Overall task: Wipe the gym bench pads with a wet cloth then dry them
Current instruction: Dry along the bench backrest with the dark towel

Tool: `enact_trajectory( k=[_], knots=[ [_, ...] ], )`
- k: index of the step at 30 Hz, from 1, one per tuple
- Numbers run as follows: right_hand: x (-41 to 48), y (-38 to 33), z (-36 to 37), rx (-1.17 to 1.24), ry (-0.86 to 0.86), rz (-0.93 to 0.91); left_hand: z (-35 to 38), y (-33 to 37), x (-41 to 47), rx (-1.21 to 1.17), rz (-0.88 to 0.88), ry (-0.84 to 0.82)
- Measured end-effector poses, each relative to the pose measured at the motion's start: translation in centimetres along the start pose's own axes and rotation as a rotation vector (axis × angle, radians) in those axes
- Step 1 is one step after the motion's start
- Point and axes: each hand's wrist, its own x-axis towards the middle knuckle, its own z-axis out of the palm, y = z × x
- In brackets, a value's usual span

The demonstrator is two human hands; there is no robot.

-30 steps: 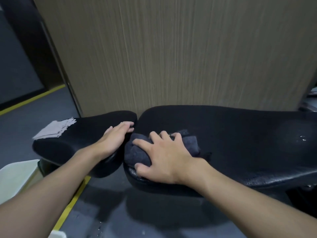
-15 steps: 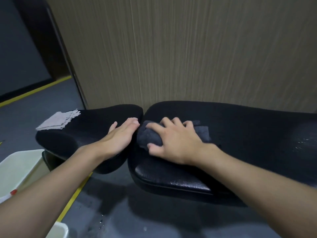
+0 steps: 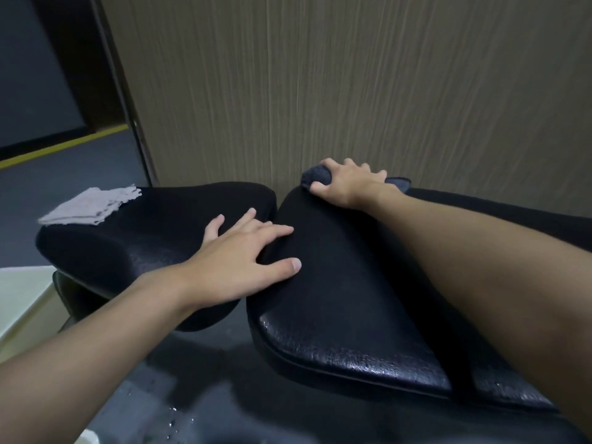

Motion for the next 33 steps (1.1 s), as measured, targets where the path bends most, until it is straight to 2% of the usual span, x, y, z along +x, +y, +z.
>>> enact_trajectory(
  k=[6,17,21,26,33],
  knots=[
    [-4.4,-0.9,-0.1,-0.024,0.000,-0.061,-0.2,0.3,-0.4,-0.005,0.001,-0.007],
    [-22.3,-1.6,-1.2,-0.049,0.057,-0.301,-0.6,1.0,-0.2,-0.105,-0.063,0.010],
    [-26.3,-1.0,-1.3,-0.069,0.083,-0.373,-1.1,1.9,-0.4,-0.156,-0.041,-0.046],
    [-25.5,-0.4,-1.2,-0.065,0.100,-0.379,-1.5,2.9,-0.6,-0.242,-0.004,-0.038],
    [-16.2,1.6,-1.0,-0.012,0.053,-0.213,-1.6,4.6,-1.1,-0.067,-0.009,-0.087]
  ],
)
